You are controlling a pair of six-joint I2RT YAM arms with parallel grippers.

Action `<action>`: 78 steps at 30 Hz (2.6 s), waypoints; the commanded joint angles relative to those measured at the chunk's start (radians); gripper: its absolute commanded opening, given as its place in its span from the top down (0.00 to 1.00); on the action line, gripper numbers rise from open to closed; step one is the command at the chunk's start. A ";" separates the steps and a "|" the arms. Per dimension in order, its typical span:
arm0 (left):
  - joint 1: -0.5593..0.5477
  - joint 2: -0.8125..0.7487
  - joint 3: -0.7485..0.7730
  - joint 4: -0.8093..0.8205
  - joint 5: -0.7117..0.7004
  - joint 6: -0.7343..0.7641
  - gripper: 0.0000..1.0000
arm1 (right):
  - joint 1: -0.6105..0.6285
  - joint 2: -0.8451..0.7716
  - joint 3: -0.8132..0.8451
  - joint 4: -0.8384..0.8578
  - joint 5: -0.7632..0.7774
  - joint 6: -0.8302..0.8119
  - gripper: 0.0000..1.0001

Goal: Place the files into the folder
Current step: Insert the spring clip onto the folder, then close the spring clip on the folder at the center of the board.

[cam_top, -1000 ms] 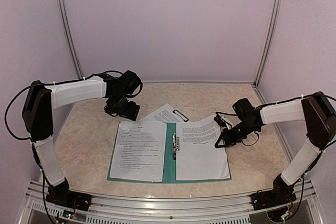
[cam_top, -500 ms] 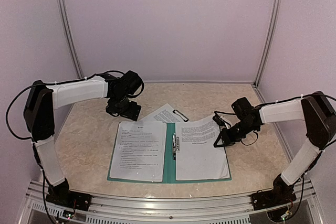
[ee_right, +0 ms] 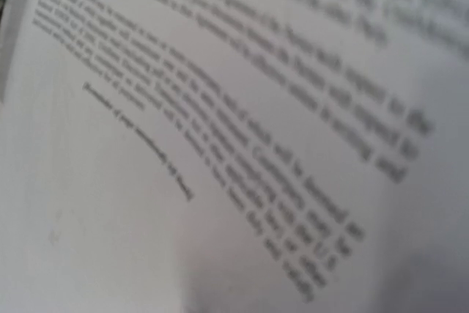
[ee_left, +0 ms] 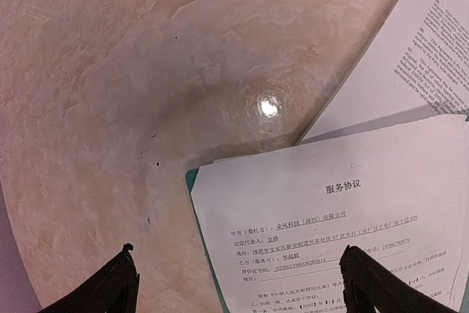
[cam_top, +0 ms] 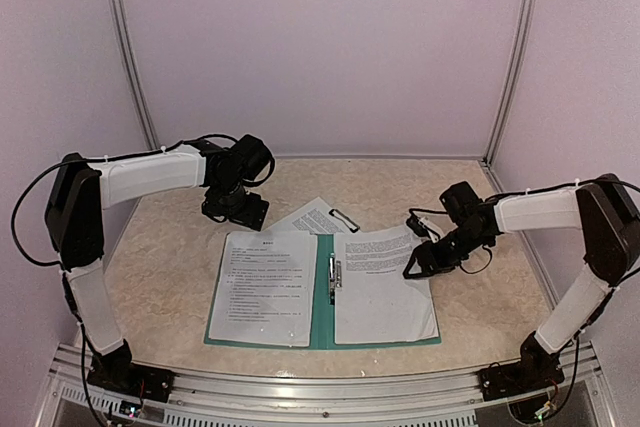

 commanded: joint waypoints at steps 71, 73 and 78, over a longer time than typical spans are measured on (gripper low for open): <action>-0.033 0.228 -0.085 0.708 0.956 -0.257 0.38 | 0.377 0.139 0.004 0.246 0.371 0.006 0.54; -0.028 0.252 -0.068 0.690 0.959 -0.254 0.41 | 0.378 0.137 0.006 0.244 0.373 0.005 0.55; -0.017 0.298 -0.041 0.670 0.986 -0.244 0.47 | 0.378 0.137 0.010 0.234 0.376 0.003 0.56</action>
